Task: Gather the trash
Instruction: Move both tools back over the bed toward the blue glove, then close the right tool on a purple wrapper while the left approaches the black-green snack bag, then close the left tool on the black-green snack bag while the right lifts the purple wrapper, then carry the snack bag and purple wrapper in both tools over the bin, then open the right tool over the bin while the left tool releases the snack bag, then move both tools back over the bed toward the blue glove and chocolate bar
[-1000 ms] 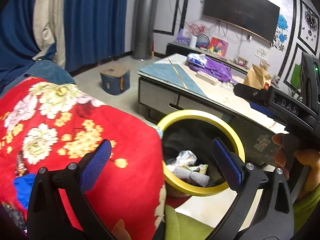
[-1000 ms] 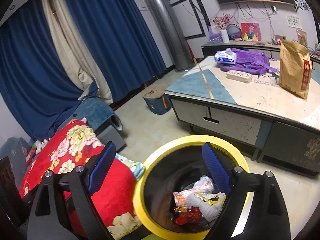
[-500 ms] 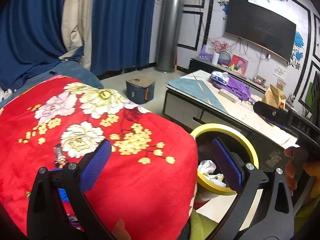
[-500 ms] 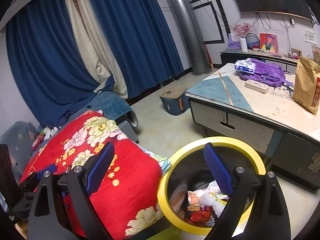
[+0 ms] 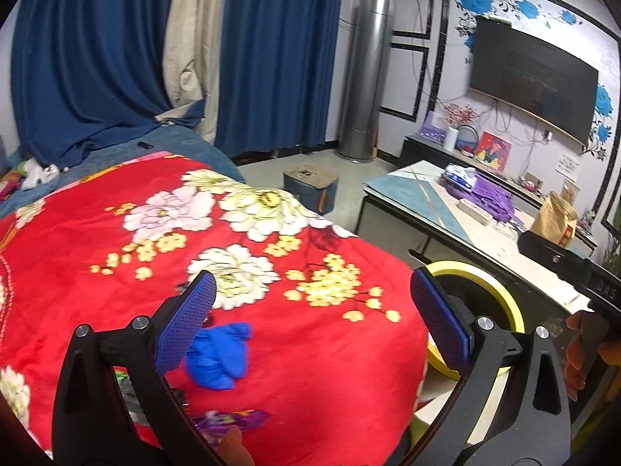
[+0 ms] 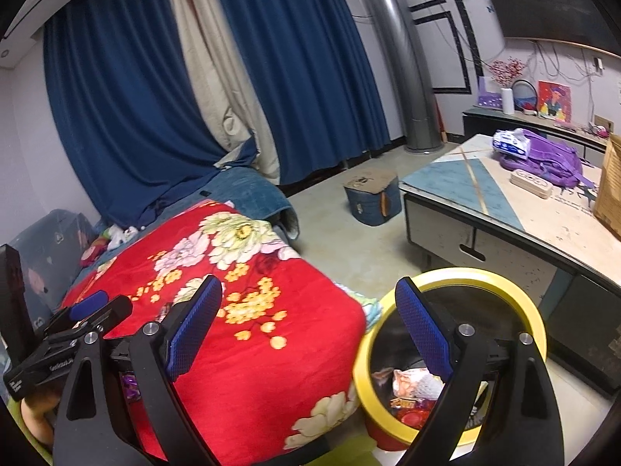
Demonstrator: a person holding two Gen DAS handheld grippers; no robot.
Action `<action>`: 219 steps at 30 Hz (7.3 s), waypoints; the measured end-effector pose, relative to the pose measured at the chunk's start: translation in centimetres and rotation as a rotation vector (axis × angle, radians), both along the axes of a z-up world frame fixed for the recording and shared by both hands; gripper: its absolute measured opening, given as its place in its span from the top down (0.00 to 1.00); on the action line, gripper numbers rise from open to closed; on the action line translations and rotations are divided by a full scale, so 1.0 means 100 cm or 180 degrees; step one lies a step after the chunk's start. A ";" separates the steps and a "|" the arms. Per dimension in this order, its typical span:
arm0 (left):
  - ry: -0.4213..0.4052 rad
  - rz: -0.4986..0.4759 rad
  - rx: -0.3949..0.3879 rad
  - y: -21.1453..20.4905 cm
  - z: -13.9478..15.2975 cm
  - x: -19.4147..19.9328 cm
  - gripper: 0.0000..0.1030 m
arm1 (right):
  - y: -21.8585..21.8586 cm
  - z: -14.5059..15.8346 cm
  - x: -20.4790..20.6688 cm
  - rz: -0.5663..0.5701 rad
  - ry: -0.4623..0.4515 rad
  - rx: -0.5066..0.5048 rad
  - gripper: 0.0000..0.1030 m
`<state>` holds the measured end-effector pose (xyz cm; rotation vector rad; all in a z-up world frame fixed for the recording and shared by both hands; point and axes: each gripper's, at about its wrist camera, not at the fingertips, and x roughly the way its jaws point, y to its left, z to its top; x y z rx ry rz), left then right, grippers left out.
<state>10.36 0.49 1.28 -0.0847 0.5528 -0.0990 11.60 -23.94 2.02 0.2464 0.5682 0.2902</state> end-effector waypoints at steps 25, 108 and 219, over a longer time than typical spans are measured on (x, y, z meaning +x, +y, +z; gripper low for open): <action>-0.0083 0.0479 0.0119 0.087 0.018 -0.029 0.11 | 0.093 0.002 -0.030 0.0871 -0.0060 -0.0144 0.15; 0.0669 -0.0275 -0.0388 0.090 -0.041 -0.043 0.88 | 0.146 -0.061 -0.016 0.1351 0.0254 -0.0497 0.92; 0.0182 -0.0293 -0.0173 -0.044 -0.030 0.069 0.11 | -0.026 -0.065 0.004 -0.0064 0.0336 -0.0033 0.33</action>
